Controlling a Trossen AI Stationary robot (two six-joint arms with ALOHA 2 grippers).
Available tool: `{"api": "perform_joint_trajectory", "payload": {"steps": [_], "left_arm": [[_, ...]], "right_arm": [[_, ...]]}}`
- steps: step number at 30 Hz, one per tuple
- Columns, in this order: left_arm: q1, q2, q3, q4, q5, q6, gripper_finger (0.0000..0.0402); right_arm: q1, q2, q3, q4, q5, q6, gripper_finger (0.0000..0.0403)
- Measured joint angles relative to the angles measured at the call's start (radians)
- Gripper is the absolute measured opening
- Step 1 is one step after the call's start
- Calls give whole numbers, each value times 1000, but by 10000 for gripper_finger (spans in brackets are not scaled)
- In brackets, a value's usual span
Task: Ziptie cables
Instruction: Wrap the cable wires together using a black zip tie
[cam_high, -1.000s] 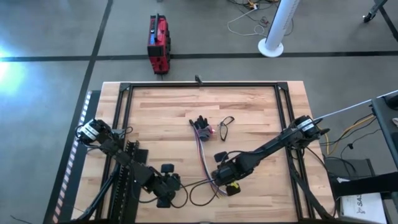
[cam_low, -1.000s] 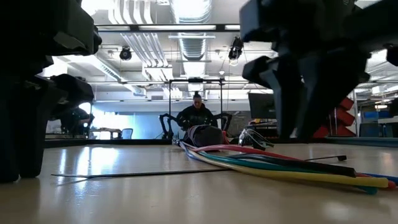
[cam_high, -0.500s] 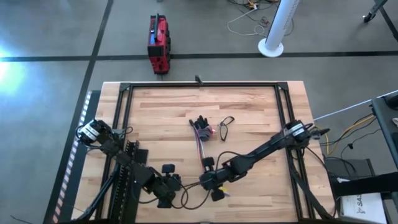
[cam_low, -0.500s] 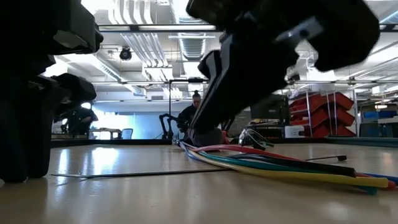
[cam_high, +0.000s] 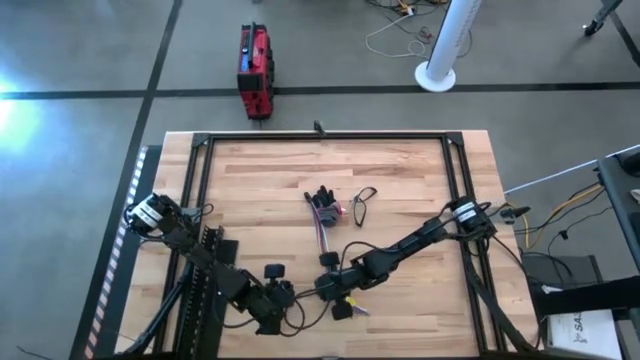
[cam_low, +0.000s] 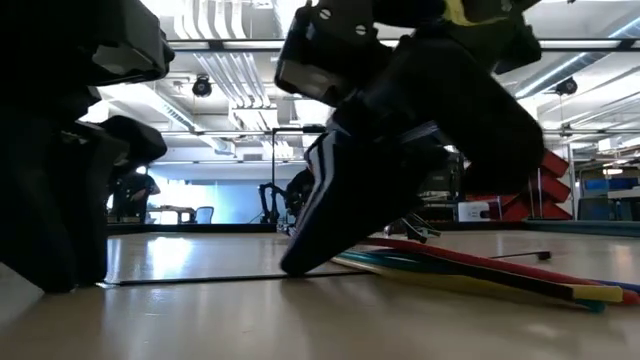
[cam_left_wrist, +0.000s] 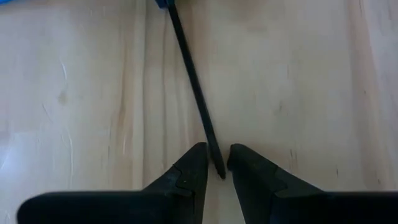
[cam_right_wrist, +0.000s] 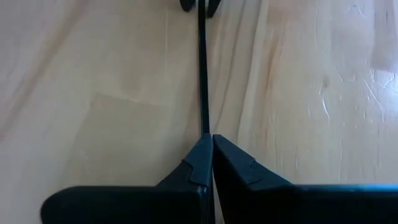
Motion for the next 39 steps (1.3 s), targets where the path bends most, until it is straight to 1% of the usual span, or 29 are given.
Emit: {"api": "perform_joint_trajectory", "payload": {"steps": [6, 11, 14, 20, 23, 26, 30, 34, 36, 39], "left_arm": [[0, 5, 0, 15, -17, 0, 59], [3, -22, -2, -14, -33, 21, 59], [7, -35, -2, -52, -53, 22, 59], [5, -42, 0, -196, -101, -7, 59], [4, -43, -1, -204, -112, -13, 59], [4, -46, -1, -204, -101, -14, 59], [3, -49, 0, -213, -49, -15, 59], [3, -51, 0, -214, -40, -38, 59], [3, -51, 0, -200, -29, -47, 59], [3, -51, 0, -166, 16, -53, 59]], "right_arm": [[-1, 4, -1, -5, -1, -4, 0], [-1, 2, -2, -10, -6, -14, 0], [-1, 2, -2, -11, -5, -14, 0], [-3, 2, -4, -11, -6, -14, 0], [-3, 2, -4, -11, -7, -14, 0], [-3, 2, -4, -11, -7, -14, 0], [-3, 2, -5, -12, -7, -16, 0], [-3, 1, -5, -13, -8, -30, 0], [-3, -5, -5, -23, -8, -41, 0], [-3, -23, -8, -56, -7, -56, 0]]}}
